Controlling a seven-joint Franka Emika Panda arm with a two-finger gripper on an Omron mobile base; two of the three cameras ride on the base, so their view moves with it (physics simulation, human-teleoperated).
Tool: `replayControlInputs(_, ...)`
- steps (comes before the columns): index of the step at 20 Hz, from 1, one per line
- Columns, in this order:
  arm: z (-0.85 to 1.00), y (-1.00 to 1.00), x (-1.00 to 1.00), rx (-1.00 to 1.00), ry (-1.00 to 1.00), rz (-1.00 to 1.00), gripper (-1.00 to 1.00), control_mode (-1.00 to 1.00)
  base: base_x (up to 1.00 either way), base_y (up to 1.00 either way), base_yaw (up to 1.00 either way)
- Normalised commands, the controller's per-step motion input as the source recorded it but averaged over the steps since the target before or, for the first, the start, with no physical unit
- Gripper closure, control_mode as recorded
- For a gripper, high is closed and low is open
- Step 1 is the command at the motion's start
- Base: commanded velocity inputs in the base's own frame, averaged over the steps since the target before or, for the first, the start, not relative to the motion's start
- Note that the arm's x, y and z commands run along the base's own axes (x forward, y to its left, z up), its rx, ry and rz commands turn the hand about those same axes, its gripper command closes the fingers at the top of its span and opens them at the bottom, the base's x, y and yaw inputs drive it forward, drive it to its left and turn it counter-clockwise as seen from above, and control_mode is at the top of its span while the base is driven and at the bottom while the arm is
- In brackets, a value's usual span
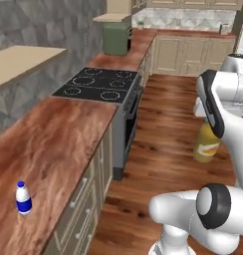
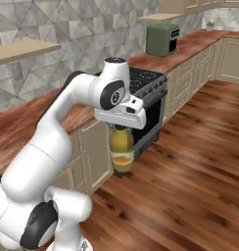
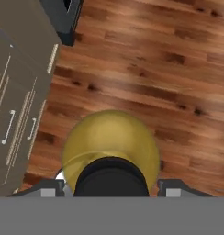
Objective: Place the drinks on the dining counter in a tight cluster.
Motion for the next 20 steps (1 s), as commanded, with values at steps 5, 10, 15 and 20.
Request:
replayControlInputs(5, 0.00, 0.00, 0.00, 0.00, 0.00, 0.00, 1.00, 1.00, 0.30, 0.06, -0.84)
replayControlInputs(10, 0.00, 0.00, 0.00, 0.00, 0.00, 0.00, 1.00, 1.00, 0.43, 0.00, -0.77)
replayControlInputs(15, 0.00, 0.00, 0.00, 0.00, 0.00, 0.00, 1.00, 1.00, 0.65, 0.00, -0.69)
replayControlInputs(20, 0.00, 0.00, 0.00, 0.00, 0.00, 0.00, 1.00, 1.00, 0.16, 0.00, -0.80)
